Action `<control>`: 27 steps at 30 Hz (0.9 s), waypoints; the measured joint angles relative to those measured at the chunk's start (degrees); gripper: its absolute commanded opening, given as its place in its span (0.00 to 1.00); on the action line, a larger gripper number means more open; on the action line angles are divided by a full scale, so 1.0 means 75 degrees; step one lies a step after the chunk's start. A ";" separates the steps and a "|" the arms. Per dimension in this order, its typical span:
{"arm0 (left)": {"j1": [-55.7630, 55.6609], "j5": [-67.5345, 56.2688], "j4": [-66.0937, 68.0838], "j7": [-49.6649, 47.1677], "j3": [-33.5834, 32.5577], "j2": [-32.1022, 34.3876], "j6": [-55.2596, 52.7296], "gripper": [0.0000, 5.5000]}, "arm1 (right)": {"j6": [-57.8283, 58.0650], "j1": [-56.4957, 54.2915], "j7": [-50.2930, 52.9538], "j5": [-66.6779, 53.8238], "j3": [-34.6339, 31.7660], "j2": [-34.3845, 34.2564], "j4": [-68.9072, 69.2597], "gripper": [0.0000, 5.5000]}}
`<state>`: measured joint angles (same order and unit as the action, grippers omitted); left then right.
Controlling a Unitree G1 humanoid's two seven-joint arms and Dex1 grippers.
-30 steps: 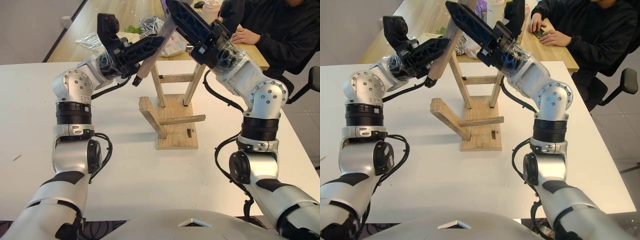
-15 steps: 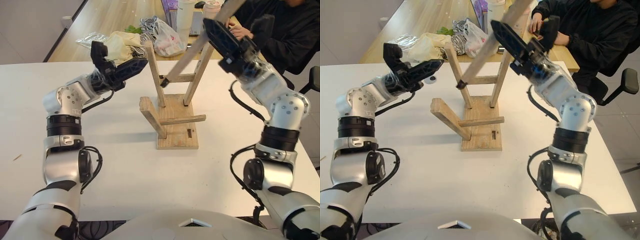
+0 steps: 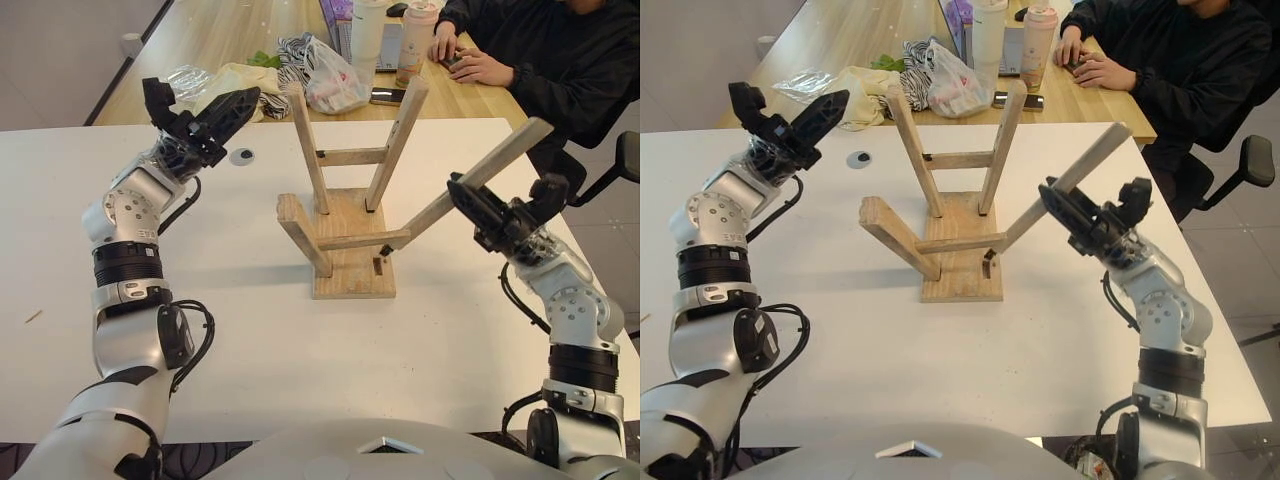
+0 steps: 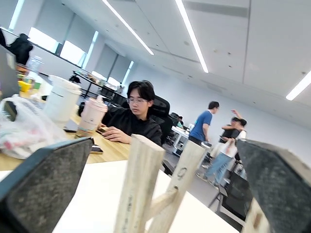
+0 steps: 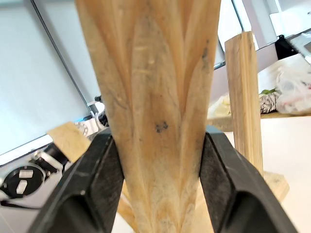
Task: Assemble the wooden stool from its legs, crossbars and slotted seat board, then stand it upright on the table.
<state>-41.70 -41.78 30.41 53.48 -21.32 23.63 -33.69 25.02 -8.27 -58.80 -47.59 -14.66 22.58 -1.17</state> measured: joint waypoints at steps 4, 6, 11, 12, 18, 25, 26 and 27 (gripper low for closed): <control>-0.0012 0.0020 0.0134 -0.0099 -0.0014 -0.0126 0.0062 0.98 | -0.1012 -0.0003 -0.0303 0.0659 0.0406 -0.0320 -0.0697 0.37; -0.0052 0.0024 0.0274 -0.0146 -0.0009 -0.0176 0.0065 0.98 | -0.1456 -0.0069 -0.0444 0.0763 0.0487 -0.0539 -0.0956 0.37; -0.0240 0.0026 0.0570 -0.0235 -0.0095 -0.0177 0.0135 0.98 | -0.1927 -0.0155 -0.0822 0.1139 0.0841 -0.0447 -0.1064 0.37; -0.0240 0.0028 0.0599 -0.0236 -0.0107 -0.0176 0.0136 0.98 | -0.1968 -0.0150 -0.0891 0.1206 0.0880 -0.0411 -0.1072 0.37; -0.0231 0.0039 0.0595 -0.0269 -0.0113 -0.0178 0.0218 0.98 | -0.1775 -0.0569 -0.1708 0.1644 0.1324 0.0732 -0.1628 0.37; -0.0048 0.0040 0.0357 -0.0378 -0.0132 -0.0243 0.0377 0.98 | -0.1822 -0.2231 -0.2477 0.2556 0.2299 0.1352 -0.2321 0.37; 0.0007 0.0037 0.0283 -0.0393 -0.0132 -0.0267 0.0382 0.98 | -0.1826 -0.2495 -0.2538 0.2733 0.2493 0.1373 -0.2359 0.37; 0.0088 0.0035 0.0201 -0.0416 -0.0131 -0.0303 0.0383 0.98 | -0.1823 -0.2780 -0.2602 0.2860 0.2739 0.1462 -0.2408 0.37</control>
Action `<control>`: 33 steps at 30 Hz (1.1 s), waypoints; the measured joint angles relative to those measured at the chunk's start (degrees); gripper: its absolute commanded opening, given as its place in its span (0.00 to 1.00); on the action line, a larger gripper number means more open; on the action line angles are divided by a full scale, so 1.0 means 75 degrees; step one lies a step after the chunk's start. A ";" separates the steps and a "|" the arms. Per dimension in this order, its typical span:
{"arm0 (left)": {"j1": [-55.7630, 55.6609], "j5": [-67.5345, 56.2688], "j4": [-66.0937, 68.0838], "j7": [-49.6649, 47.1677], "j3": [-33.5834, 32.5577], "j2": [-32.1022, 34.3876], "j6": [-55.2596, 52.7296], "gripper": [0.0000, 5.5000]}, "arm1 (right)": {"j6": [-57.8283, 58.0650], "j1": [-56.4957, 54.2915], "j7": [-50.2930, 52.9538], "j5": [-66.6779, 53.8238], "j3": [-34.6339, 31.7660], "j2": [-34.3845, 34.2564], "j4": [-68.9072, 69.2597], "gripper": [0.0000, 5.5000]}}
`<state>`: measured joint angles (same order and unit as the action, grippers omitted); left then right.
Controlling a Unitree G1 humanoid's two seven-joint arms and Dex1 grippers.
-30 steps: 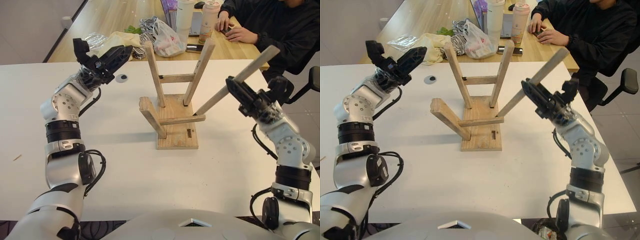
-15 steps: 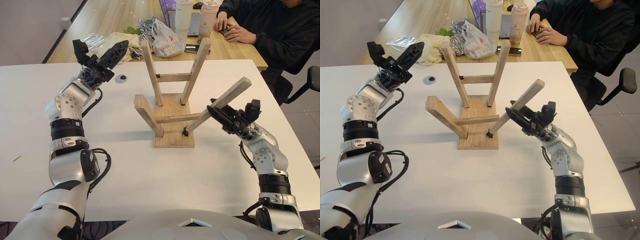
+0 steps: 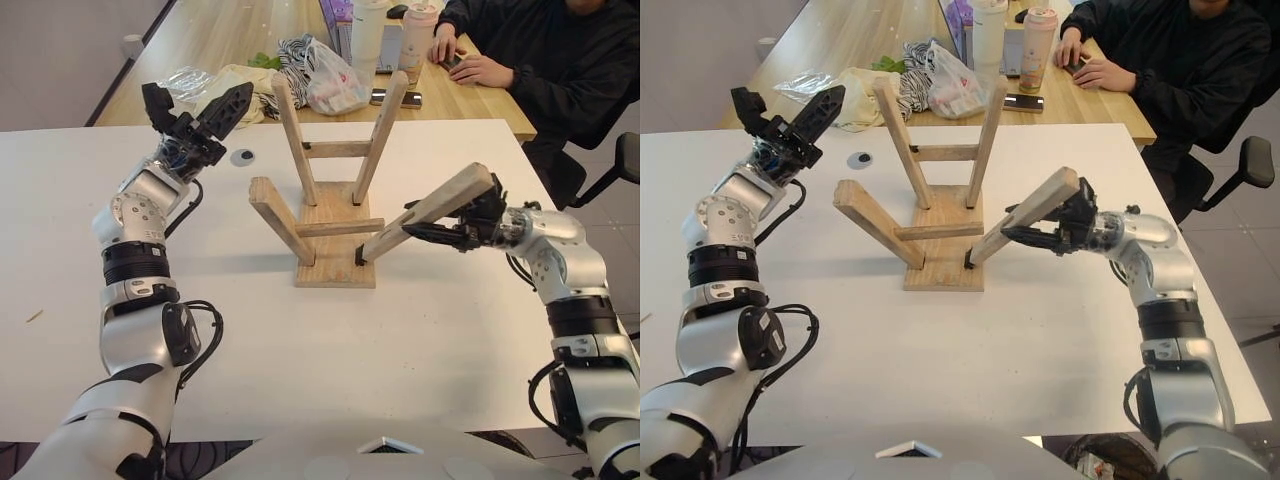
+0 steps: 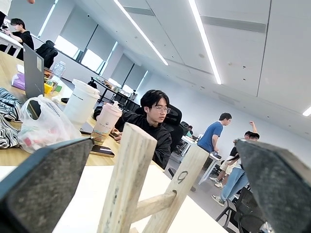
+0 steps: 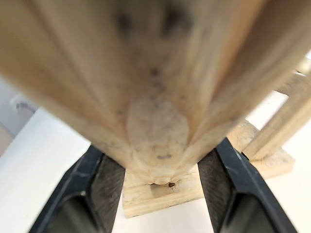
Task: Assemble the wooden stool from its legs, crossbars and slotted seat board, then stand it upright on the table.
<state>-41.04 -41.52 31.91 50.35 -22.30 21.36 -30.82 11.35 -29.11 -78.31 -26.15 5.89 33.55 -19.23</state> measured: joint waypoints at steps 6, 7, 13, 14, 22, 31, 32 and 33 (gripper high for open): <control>0.0499 -0.0017 -0.0620 -0.0210 -0.0018 -0.0210 0.0004 0.98 | 0.0165 -0.0735 -0.0102 0.0646 0.0907 0.0168 0.0215 0.37; 0.0546 -0.0022 -0.0750 -0.0230 -0.0020 -0.0219 0.0003 0.98 | 0.0266 -0.0784 -0.0065 0.0715 0.0997 0.0169 0.0302 0.37; 0.0747 -0.0043 -0.1150 -0.0376 -0.0050 -0.0297 -0.0020 0.98 | 0.0394 -0.0813 0.0139 0.0895 0.1260 0.0204 0.0532 0.37; 0.0758 -0.0043 -0.1191 -0.0385 -0.0043 -0.0307 -0.0026 0.98 | 0.0402 -0.0810 0.0159 0.0895 0.1272 0.0203 0.0555 0.37; 0.1062 0.0459 -0.2893 -0.0395 0.0838 -0.0164 0.0130 0.98 | 0.0659 -0.0756 0.0508 0.0892 0.1338 0.0172 0.0843 0.37; 0.0010 0.4873 -0.7380 -0.2334 0.4339 0.1034 0.0102 0.98 | 0.0998 -0.0586 0.1011 0.0882 0.1385 0.0143 0.1054 0.37; 0.0086 0.5354 -0.7497 -0.2541 0.4697 0.1041 0.0120 0.98 | 0.1012 -0.0582 0.1034 0.0881 0.1385 0.0142 0.1056 0.37; 0.0253 0.5941 -0.7560 -0.2739 0.5190 0.1056 0.0221 0.98 | 0.1023 -0.0581 0.1072 0.0878 0.1386 0.0138 0.1055 0.37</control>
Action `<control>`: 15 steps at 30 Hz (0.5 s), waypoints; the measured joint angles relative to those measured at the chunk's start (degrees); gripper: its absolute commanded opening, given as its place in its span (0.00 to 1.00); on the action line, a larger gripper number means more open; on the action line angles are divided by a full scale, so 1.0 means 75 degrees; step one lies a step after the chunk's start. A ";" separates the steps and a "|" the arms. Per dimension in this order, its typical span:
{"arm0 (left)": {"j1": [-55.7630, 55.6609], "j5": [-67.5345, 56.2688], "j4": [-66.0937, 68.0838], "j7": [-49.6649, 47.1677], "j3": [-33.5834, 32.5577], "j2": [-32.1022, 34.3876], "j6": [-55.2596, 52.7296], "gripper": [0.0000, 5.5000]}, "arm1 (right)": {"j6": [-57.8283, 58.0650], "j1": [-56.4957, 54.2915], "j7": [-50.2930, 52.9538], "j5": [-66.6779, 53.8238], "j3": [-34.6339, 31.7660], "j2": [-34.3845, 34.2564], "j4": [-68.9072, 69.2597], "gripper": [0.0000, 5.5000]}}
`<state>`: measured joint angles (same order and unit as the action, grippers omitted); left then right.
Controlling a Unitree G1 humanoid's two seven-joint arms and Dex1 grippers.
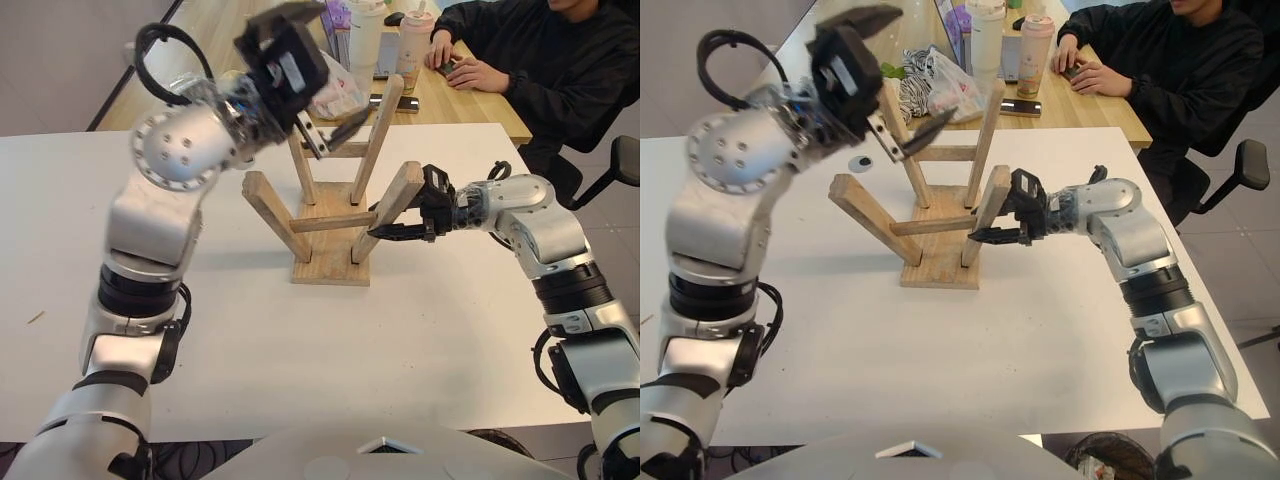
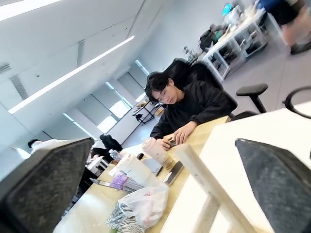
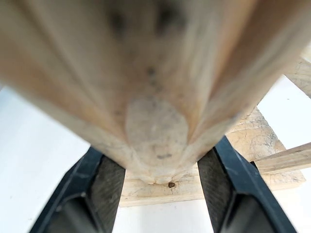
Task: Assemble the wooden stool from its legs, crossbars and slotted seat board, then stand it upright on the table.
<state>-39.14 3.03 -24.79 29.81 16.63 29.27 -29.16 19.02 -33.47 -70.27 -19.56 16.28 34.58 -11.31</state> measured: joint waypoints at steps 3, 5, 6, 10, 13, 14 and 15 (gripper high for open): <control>0.0627 0.1579 0.0145 -0.0359 0.1234 0.0116 0.0573 0.98 | 0.0116 -0.0035 0.0230 0.0000 0.0007 -0.0021 -0.0008 0.37; 0.0834 0.2335 0.0358 -0.0477 0.1677 0.0292 0.0983 0.98 | 0.0165 -0.0044 0.0300 0.0000 0.0008 -0.0026 -0.0012 0.37; 0.0920 0.2804 0.0538 -0.0522 0.1872 0.0381 0.1271 0.98 | 0.0195 -0.0046 0.0351 -0.0001 0.0011 -0.0031 -0.0014 0.37; 0.1081 0.4154 0.1042 -0.0982 0.2296 0.0546 0.2169 0.98 | 0.0272 -0.0043 0.0455 -0.0006 0.0013 -0.0037 -0.0029 0.37; 0.1306 0.4679 0.1212 -0.1152 0.2395 0.0445 0.2513 0.98 | 0.0390 -0.0036 0.0542 -0.0025 0.0019 -0.0053 -0.0027 0.37; 0.1342 0.4815 0.1238 -0.1153 0.2393 0.0415 0.2592 0.98 | 0.0419 -0.0068 0.0559 -0.0026 0.0020 -0.0055 -0.0028 0.37; 0.1369 0.4931 0.1256 -0.1153 0.2389 0.0368 0.2624 0.98 | 0.0435 -0.0097 0.0570 -0.0026 0.0019 -0.0055 -0.0028 0.37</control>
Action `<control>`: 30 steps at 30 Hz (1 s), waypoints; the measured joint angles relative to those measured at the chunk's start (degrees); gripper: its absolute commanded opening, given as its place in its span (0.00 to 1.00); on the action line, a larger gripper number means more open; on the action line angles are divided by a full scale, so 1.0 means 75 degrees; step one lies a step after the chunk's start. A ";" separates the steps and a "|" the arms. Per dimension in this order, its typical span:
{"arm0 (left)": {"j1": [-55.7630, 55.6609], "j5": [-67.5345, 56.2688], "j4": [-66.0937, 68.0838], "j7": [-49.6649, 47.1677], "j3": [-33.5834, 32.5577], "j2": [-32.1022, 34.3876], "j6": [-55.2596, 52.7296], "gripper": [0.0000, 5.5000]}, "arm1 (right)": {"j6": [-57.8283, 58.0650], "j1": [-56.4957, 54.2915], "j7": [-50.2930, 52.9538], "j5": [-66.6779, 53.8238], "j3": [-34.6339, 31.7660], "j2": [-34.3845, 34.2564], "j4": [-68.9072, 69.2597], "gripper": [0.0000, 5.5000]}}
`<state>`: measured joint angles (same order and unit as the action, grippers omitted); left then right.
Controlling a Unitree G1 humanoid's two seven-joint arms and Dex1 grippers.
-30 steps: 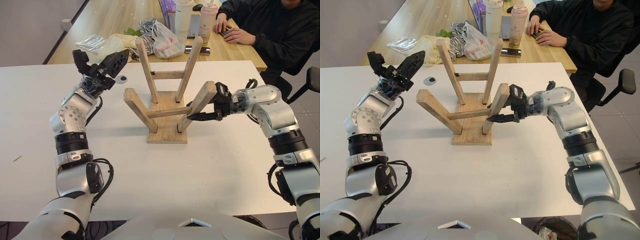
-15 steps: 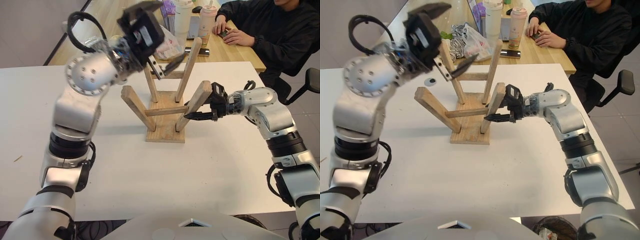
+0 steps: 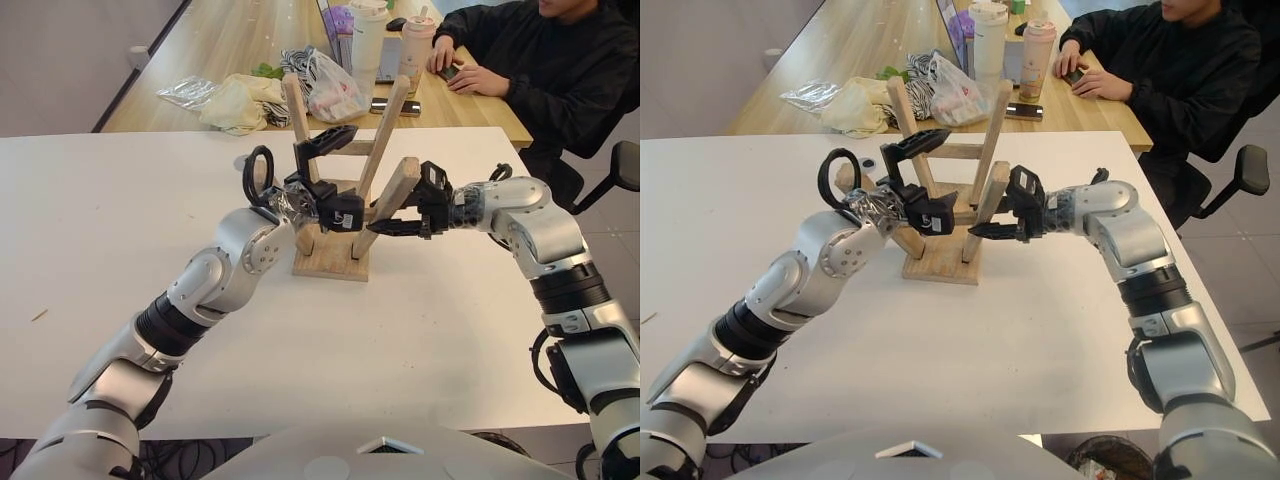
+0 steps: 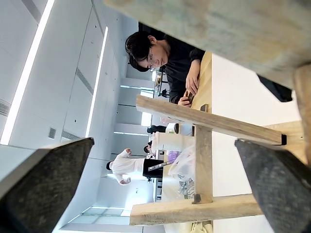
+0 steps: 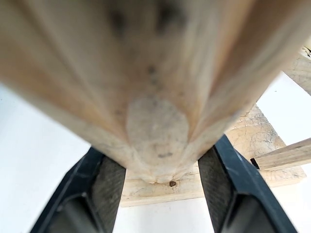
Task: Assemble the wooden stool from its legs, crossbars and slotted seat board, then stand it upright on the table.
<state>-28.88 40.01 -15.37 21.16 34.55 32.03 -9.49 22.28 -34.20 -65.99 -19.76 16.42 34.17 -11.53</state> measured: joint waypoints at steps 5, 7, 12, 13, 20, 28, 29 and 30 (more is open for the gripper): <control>0.0058 0.0346 0.0176 -0.0006 -0.0009 -0.0189 0.0308 0.98 | 0.0117 -0.0171 0.0008 0.0001 0.0085 -0.0073 -0.0125 0.37; 0.0073 0.0413 0.0210 -0.0027 -0.0010 -0.0345 0.0474 0.98 | 0.0151 -0.0328 0.0041 0.0030 0.0173 -0.0256 -0.0292 0.37; 0.0083 0.0525 0.0376 -0.0054 -0.0085 -0.0495 0.0671 0.98 | 0.0211 -0.0622 0.0150 0.0058 0.0378 -0.0337 -0.0539 0.37; 0.0083 0.0526 0.0388 -0.0054 -0.0115 -0.0496 0.0706 0.98 | 0.0204 -0.0671 0.0133 0.0057 0.0415 -0.0335 -0.0579 0.37; 0.0123 0.0405 0.0521 -0.0048 -0.0503 -0.0519 0.0854 0.98 | -0.0067 -0.0865 0.0170 0.0056 0.0611 -0.0408 -0.0860 0.37; 0.0236 0.0461 0.0759 -0.0083 -0.0750 -0.0040 0.1509 0.98 | -0.0080 -0.0872 0.0364 0.0106 0.0638 -0.0544 -0.0892 0.37; 0.0237 0.0505 0.0761 -0.0087 -0.0750 -0.0038 0.1540 0.98 | -0.0080 -0.0874 0.0365 0.0106 0.0638 -0.0545 -0.0890 0.37; 0.0237 0.0527 0.0765 -0.0091 -0.0750 -0.0025 0.1582 0.98 | -0.0079 -0.0874 0.0364 0.0106 0.0638 -0.0545 -0.0886 0.37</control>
<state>-27.10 43.96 -9.63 20.48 28.92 31.84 2.38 21.69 -40.75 -63.26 -18.96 21.21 30.08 -18.17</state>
